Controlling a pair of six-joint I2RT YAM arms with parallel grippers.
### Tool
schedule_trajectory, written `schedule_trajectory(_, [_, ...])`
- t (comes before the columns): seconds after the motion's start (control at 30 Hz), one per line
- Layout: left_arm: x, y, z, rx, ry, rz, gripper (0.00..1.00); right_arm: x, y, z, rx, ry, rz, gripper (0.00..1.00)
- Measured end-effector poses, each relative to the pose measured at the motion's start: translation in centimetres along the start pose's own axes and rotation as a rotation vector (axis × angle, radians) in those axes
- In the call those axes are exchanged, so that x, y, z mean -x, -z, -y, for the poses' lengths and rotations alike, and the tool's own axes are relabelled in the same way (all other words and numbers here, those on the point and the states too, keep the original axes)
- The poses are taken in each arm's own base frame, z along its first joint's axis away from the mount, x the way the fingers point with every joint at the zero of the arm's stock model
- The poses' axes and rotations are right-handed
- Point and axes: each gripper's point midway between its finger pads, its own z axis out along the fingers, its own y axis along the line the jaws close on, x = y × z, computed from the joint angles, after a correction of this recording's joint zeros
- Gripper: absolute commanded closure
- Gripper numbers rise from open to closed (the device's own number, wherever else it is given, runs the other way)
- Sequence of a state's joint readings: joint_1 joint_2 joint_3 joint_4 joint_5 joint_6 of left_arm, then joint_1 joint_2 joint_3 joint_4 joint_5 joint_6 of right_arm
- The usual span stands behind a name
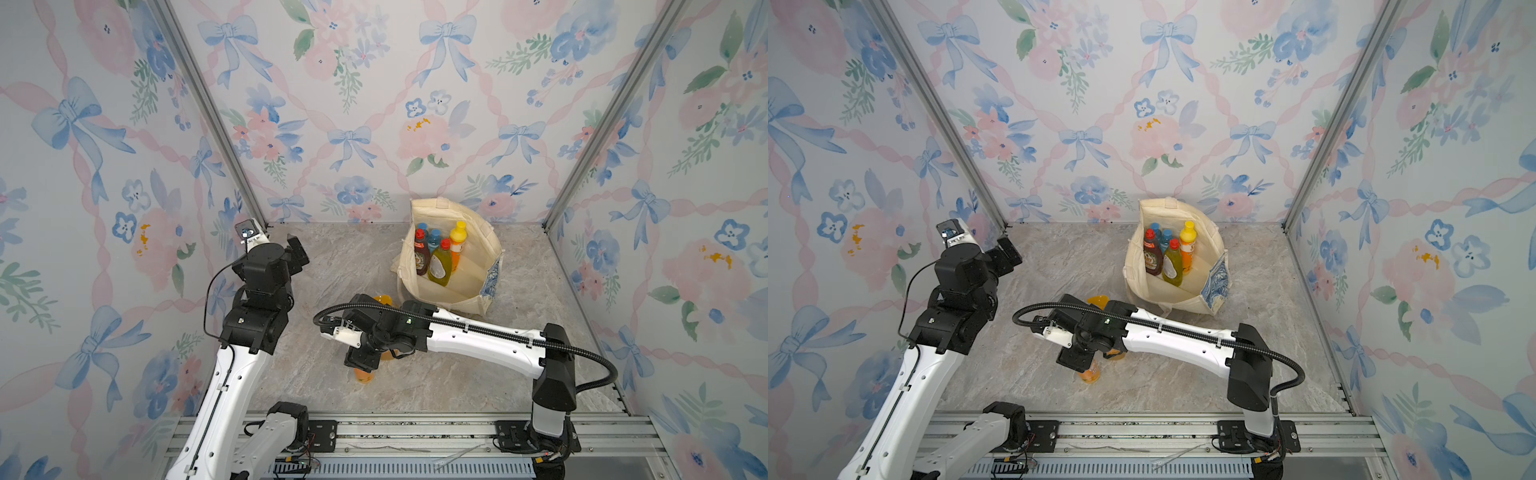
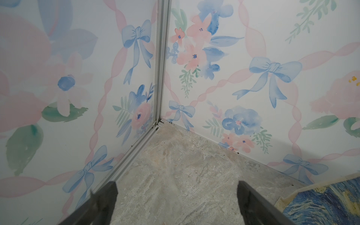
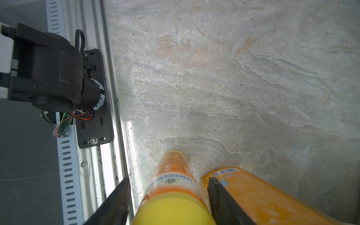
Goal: Pack dish soap into the shopping bag
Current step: Pick up the bottle of dish soap at the center of the board.
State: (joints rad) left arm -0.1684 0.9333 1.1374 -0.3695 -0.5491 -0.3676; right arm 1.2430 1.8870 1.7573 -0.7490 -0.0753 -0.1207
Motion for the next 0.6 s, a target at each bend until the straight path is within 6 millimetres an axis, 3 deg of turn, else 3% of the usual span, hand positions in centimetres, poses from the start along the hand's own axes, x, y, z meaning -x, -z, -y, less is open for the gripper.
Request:
schedule_trajectory(0.13, [0.01, 0.01, 0.00, 0.000, 0.000, 0.000, 0.02, 0.15, -0.08, 0.16, 0.005, -0.005, 0.010, 0.38])
schedule_trajectory(0.4, [-0.04, 0.00, 0.12, -0.007, 0.000, -0.002, 0.02, 0.15, -0.05, 0.64, 0.004, -0.019, 0.013, 0.65])
schedule_trajectory(0.6, [-0.04, 0.00, 0.12, -0.007, 0.000, -0.002, 0.02, 0.11, 0.03, 0.56, 0.010, -0.015, 0.010, 0.92])
